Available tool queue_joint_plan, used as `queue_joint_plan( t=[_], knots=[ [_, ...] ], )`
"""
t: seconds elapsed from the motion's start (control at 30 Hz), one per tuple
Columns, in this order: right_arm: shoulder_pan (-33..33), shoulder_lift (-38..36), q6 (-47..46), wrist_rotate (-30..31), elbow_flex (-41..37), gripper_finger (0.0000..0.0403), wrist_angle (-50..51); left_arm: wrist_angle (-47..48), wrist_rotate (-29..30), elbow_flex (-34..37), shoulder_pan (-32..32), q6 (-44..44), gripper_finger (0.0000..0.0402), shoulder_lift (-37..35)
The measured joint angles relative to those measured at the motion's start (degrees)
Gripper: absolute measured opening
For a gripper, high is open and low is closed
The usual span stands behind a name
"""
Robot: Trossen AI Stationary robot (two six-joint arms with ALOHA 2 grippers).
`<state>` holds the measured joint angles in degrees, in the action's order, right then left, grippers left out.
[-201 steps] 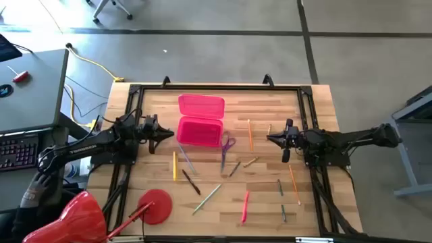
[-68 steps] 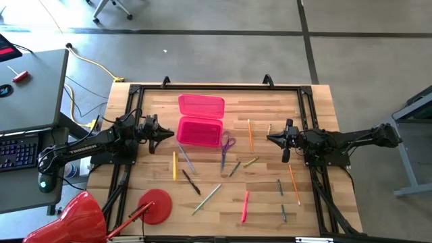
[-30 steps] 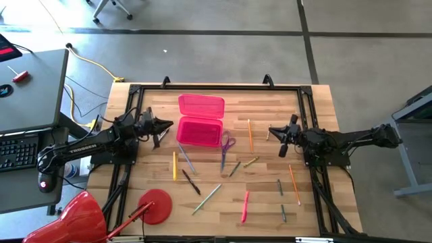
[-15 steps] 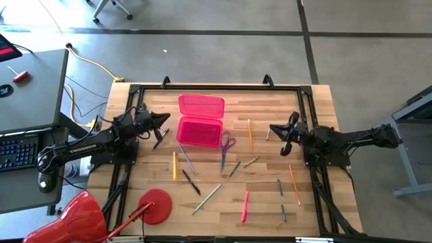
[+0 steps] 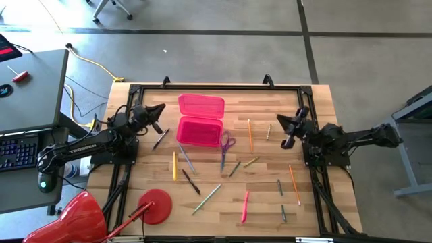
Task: Pick & place school supplies into a supply box
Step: Put the top green crayon into the pink supply box
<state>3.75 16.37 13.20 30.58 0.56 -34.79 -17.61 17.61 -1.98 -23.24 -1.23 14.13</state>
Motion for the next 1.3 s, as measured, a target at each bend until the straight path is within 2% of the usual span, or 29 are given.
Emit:
queue_joint_plan(
  t=[0.13,0.23,0.33,0.5,0.63,0.8,0.9,1.07,1.17,1.3],
  knots=[
    [0.00,4.35,-0.26,7.76,0.00,0.0040,1.24,-1.67,2.98,0.00,0.00,0.06,0.0046,0.00],
    [0.00,9.07,-3.76,11.09,0.00,0.0068,1.16,-3.09,4.88,-0.02,0.00,1.16,0.0046,0.00],
    [0.00,14.83,-10.36,13.65,0.00,0.0091,1.21,-3.98,5.97,-0.02,0.00,1.94,0.0046,-0.01],
    [-0.42,25.13,-26.44,22.51,2.34,0.0109,1.71,-5.69,7.51,-0.02,0.00,3.28,0.0046,0.00],
    [-2.00,32.68,-32.95,21.25,6.80,0.0110,7.10,-8.03,8.00,-0.02,0.00,5.64,0.0046,-0.02],
    [-4.33,41.83,-47.43,20.72,13.45,0.0110,24.06,-11.77,8.31,-0.02,0.00,6.42,0.0046,-0.01],
    [-6.05,46.49,-56.89,17.46,17.36,0.0110,33.88,-11.76,10.48,-1.56,0.00,6.78,0.0046,0.02],
    [-8.60,52.67,-68.26,13.16,22.80,0.0110,44.00,-0.45,12.20,-9.84,0.00,9.22,0.0046,2.18],
    [-9.68,55.87,-72.39,11.28,24.89,0.0110,47.38,8.71,12.30,-16.65,0.00,9.27,0.0046,6.11],
    [-10.94,58.97,-74.77,8.77,27.29,0.0110,51.32,15.28,14.82,-24.21,0.00,8.01,0.0046,12.26]
  ],
)
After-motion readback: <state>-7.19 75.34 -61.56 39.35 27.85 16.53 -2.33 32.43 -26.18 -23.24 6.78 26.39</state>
